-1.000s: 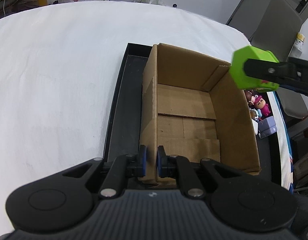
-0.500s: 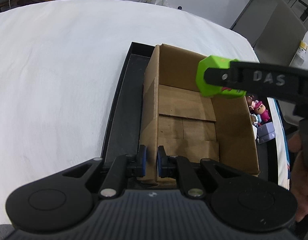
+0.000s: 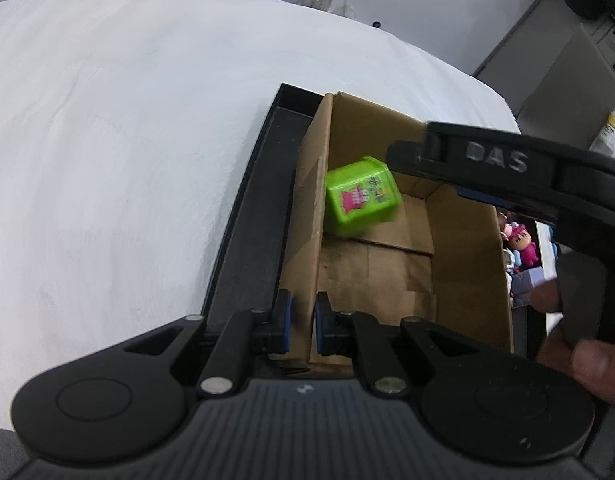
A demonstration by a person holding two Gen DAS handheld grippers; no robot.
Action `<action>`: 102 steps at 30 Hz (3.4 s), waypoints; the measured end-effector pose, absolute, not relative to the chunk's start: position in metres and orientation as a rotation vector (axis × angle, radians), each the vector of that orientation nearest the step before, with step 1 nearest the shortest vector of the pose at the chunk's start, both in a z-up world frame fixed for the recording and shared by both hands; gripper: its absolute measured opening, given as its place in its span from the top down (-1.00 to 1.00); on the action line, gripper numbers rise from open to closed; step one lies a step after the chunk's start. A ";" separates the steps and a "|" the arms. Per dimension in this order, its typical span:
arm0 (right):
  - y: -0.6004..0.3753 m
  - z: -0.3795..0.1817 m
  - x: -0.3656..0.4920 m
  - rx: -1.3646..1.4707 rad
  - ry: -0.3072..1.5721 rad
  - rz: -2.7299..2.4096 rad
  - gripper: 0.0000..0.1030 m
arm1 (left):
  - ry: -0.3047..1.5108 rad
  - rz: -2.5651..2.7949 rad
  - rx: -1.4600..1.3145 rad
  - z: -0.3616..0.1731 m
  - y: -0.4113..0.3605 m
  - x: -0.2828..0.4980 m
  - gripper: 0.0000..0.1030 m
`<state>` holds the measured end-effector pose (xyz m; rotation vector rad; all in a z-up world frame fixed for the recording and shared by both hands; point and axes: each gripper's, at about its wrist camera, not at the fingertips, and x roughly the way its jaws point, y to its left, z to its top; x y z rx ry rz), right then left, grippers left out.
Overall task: Organize rigid objects
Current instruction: 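Carry the green cube toy over the box and open the right gripper, then withdraw the right gripper and move it toward the lavender block toy, then close the right gripper on the lavender block toy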
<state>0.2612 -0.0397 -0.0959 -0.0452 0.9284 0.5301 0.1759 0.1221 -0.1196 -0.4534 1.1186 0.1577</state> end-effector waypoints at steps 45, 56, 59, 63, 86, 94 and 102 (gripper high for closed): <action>-0.154 -0.053 0.251 -0.074 0.930 0.584 -1.00 | 1.126 0.189 -0.427 -0.119 0.113 0.179 0.80; -0.206 -0.067 0.260 -0.012 0.933 0.546 -1.00 | 1.131 0.208 -0.412 -0.118 0.110 0.181 0.80; -0.214 -0.072 0.264 0.007 0.942 0.542 -1.00 | 1.131 0.216 -0.404 -0.118 0.107 0.181 0.80; -0.223 -0.076 0.267 0.023 0.953 0.537 -1.00 | 1.129 0.222 -0.410 -0.119 0.107 0.182 0.80; -0.254 -0.125 0.312 -0.019 1.044 0.390 -0.30 | 1.126 0.224 -0.426 -0.120 0.110 0.180 0.80; -0.256 -0.141 0.326 -0.030 1.089 0.371 -0.22 | 1.129 0.227 -0.422 -0.120 0.108 0.180 0.80; -0.254 -0.155 0.333 -0.046 1.119 0.348 -0.04 | 1.130 0.228 -0.423 -0.119 0.107 0.181 0.80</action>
